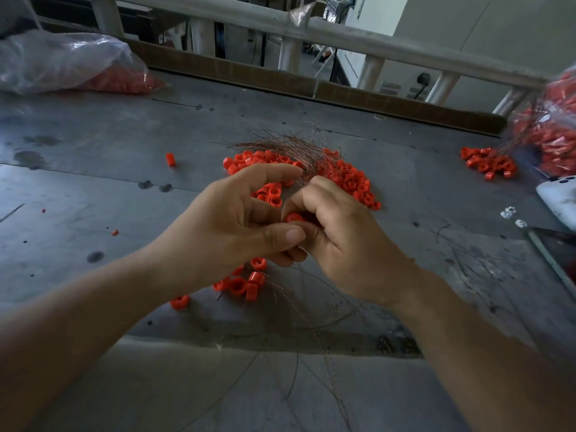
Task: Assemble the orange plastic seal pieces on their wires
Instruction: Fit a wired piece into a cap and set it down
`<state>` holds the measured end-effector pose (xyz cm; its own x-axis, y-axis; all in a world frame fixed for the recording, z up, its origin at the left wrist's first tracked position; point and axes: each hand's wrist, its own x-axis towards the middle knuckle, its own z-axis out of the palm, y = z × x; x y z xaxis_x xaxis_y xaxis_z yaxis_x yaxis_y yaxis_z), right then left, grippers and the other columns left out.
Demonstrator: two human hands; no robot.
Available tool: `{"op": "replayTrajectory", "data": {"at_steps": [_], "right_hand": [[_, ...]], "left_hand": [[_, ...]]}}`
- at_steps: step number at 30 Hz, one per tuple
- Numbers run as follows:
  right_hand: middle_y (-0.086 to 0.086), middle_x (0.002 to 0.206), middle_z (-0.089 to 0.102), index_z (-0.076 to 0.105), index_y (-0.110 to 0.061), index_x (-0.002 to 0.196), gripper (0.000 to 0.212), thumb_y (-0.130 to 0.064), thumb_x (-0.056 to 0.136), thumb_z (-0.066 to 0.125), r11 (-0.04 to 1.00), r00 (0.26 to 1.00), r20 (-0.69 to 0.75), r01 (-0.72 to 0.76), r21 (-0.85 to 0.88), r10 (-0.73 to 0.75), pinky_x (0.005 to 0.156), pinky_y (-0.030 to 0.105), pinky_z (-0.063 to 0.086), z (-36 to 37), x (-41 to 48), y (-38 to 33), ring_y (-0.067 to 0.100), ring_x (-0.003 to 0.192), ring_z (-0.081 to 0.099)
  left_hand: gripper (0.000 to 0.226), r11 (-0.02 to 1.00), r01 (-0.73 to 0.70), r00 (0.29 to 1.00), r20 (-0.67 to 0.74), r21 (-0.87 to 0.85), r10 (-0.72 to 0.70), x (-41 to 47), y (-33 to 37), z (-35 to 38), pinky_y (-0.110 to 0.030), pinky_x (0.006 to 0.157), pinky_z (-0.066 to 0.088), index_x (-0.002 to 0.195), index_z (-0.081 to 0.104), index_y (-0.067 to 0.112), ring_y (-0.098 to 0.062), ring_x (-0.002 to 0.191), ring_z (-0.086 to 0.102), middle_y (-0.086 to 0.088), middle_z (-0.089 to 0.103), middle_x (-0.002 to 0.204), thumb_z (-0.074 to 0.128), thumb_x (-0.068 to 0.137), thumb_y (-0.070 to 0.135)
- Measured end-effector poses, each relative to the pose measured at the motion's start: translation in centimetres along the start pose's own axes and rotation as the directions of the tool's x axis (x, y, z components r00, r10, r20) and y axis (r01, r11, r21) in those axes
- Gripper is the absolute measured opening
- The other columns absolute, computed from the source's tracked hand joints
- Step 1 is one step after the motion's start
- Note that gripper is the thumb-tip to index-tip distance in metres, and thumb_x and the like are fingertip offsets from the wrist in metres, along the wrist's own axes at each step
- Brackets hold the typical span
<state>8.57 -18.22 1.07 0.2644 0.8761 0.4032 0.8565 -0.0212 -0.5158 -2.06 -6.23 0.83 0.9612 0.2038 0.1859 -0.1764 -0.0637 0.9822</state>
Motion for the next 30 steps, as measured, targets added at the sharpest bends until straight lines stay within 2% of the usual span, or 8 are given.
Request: {"op": "replayTrajectory", "data": {"at_steps": [11,13,16,19,21,23,26,30], "right_hand": [[-0.012,0.078,0.042,0.059,-0.003,0.082,0.010,-0.011,0.082,0.053,1.000,0.999,-0.030,0.016,-0.012,-0.016,0.064,0.023,0.041,0.1,-0.1,-0.5,0.006,0.072,0.044],[-0.013,0.080,0.044,0.059,-0.005,0.082,0.007,-0.011,0.081,0.056,1.000,0.999,-0.041,0.005,0.002,-0.005,0.066,0.019,0.041,0.0,-0.1,-0.5,0.004,0.074,0.046],[-0.019,0.078,0.043,0.057,-0.017,0.081,0.004,-0.015,0.082,0.060,0.998,0.999,-0.040,-0.033,0.055,0.036,0.066,0.010,0.037,-0.2,0.0,-0.5,-0.006,0.072,0.045],[-0.015,0.076,0.049,0.054,-0.030,0.077,0.015,-0.025,0.077,0.067,0.983,0.997,-0.020,-0.069,0.170,0.073,0.066,0.009,0.039,-0.4,0.0,-0.5,-0.004,0.072,0.049],[-0.011,0.079,0.057,0.058,-0.033,0.079,0.017,-0.034,0.068,0.071,0.928,0.988,0.046,-0.152,0.339,0.145,0.067,0.015,0.047,-0.4,0.0,-0.6,0.000,0.073,0.055],[-0.003,0.084,0.063,0.061,-0.030,0.086,0.030,-0.036,0.058,0.069,0.827,0.966,0.131,-0.259,0.500,0.223,0.073,0.027,0.054,-0.6,0.0,-0.4,0.009,0.077,0.062],[-0.004,0.077,0.067,0.061,-0.021,0.091,0.035,-0.034,0.059,0.066,0.690,0.939,0.189,-0.341,0.638,0.289,0.062,0.020,0.052,-1.0,0.1,-0.2,0.009,0.070,0.064],[-0.002,0.063,0.066,0.063,-0.014,0.087,0.022,-0.024,0.067,0.062,0.652,0.934,0.230,-0.354,0.671,0.272,0.050,0.018,0.048,-0.9,0.0,-0.6,0.010,0.054,0.061]], "left_hand": [[0.058,1.000,-0.005,1.000,0.025,-0.030,0.006,-0.2,0.2,0.1,-0.024,0.058,0.055,0.116,0.048,0.029,-0.021,0.065,0.070,-0.012,0.070,0.072,0.073,0.064,0.022],[0.058,0.999,-0.011,1.000,0.024,-0.045,0.012,-0.1,0.2,0.1,-0.024,0.057,0.055,0.117,0.049,0.027,-0.022,0.065,0.070,-0.013,0.070,0.072,0.071,0.064,0.022],[0.055,0.996,0.026,1.000,0.010,-0.091,-0.025,0.1,0.2,-0.1,-0.023,0.057,0.054,0.117,0.051,0.022,-0.023,0.066,0.070,-0.015,0.070,0.075,0.070,0.066,0.014],[0.051,0.979,0.121,0.990,0.086,-0.163,-0.108,0.3,0.3,-0.8,-0.024,0.056,0.054,0.108,0.064,0.021,-0.026,0.068,0.070,-0.015,0.071,0.078,0.083,0.061,0.025],[0.053,0.962,0.189,0.977,0.137,-0.194,-0.164,0.3,0.4,-1.3,-0.023,0.053,0.055,0.099,0.070,0.022,-0.025,0.065,0.070,-0.016,0.071,0.079,0.085,0.051,0.038],[0.052,0.946,0.212,0.975,0.122,-0.246,-0.187,0.5,0.4,-1.8,-0.022,0.050,0.055,0.095,0.073,0.019,-0.022,0.061,0.069,-0.015,0.070,0.076,0.086,0.048,0.037],[0.038,0.914,0.149,0.989,0.037,-0.377,-0.146,0.8,0.8,-2.4,-0.017,0.050,0.053,0.089,0.074,0.014,-0.014,0.059,0.069,-0.011,0.070,0.070,0.079,0.054,0.027],[0.026,0.875,0.063,0.988,-0.094,-0.480,-0.123,0.9,1.3,-2.7,-0.011,0.049,0.050,0.079,0.076,0.014,-0.009,0.059,0.068,-0.007,0.071,0.069,0.066,0.056,0.022]]}}
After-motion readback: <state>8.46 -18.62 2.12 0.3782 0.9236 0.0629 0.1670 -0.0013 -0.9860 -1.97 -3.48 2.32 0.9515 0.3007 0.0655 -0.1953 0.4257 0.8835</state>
